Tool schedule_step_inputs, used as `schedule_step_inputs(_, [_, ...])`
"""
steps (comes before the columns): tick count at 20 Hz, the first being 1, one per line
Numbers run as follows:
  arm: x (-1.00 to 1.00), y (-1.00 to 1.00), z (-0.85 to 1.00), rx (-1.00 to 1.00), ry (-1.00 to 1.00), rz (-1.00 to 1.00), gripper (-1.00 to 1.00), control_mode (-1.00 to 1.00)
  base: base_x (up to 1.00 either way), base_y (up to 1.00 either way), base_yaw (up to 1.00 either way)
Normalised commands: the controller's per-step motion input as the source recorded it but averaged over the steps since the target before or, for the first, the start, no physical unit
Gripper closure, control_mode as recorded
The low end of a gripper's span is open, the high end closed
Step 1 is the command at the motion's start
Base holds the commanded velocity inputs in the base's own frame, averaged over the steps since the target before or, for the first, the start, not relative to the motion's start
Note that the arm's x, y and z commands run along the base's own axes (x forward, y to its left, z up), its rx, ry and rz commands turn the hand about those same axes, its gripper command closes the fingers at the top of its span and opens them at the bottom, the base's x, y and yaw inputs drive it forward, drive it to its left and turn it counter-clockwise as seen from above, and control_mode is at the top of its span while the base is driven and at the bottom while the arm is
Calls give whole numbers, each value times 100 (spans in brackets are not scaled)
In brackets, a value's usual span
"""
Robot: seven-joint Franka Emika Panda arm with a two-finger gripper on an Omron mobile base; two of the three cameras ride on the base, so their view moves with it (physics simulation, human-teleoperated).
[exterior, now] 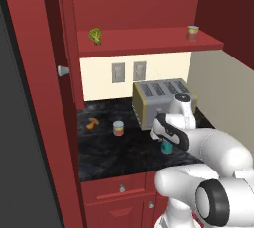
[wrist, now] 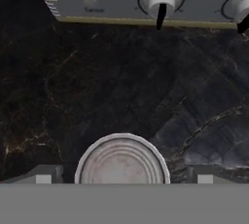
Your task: Pick the cans from the counter and place them in their designated side in the cabinet.
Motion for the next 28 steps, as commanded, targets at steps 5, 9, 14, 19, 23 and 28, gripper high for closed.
schedule_step_inputs(5, [12,0,-22,0,1,0,-100,-100,0,0,0])
schedule_step_inputs(9, [10,0,-25,0,3,0,-100,-100,0,0,0])
schedule_step_inputs(14, [2,1,-18,-1,1,0,100,-100,0,0,0])
schedule_step_inputs(19, [-7,-4,6,-3,-1,0,100,-100,0,0,0])
schedule_step_inputs(23, [-10,-1,25,-3,-10,1,100,-100,0,0,0])
schedule_step_inputs(28, [-16,-6,31,-3,-11,2,100,-100,0,0,0])
